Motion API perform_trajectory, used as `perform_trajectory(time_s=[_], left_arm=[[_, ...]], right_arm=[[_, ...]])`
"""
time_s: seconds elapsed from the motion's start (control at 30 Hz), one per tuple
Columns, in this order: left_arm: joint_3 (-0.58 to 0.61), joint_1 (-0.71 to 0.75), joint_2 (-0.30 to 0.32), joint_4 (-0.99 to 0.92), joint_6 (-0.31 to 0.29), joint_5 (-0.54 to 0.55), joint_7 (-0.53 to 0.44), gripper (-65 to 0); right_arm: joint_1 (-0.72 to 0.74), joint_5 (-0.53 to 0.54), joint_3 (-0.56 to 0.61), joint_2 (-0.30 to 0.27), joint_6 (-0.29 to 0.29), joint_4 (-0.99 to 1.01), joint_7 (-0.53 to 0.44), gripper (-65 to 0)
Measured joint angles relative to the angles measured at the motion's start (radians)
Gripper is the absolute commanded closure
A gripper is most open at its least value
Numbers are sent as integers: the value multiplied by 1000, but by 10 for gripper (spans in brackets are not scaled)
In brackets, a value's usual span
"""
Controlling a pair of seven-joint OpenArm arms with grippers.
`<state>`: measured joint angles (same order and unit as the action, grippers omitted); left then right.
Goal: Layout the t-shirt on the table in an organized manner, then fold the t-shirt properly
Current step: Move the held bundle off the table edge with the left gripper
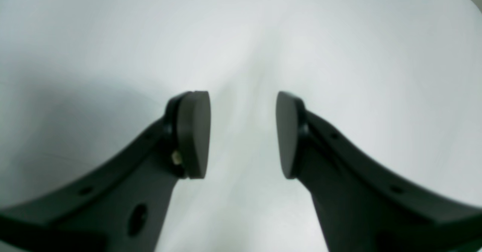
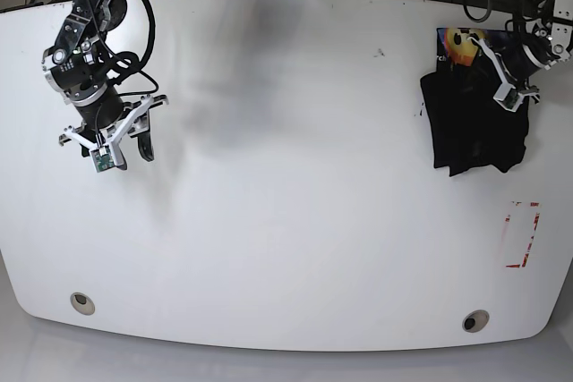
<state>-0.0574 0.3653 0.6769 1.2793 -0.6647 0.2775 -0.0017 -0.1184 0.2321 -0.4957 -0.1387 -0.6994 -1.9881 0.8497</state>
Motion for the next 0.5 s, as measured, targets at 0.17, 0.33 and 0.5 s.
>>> perform_trajectory(time_s=[0.17, 0.33, 0.5], left_arm=[[-75, 1, 0, -31, -49, -43, 5, -251], [-105, 2, 25, -36, -51, -94, 27, -251], [-105, 5, 82, -44, -49, -122, 65, -251]], right_arm=[[-7, 4, 0, 0, 0, 0, 0, -270], [-24, 2, 0, 0, 0, 0, 1, -270], [-21, 3, 0, 0, 0, 0, 0, -270]])
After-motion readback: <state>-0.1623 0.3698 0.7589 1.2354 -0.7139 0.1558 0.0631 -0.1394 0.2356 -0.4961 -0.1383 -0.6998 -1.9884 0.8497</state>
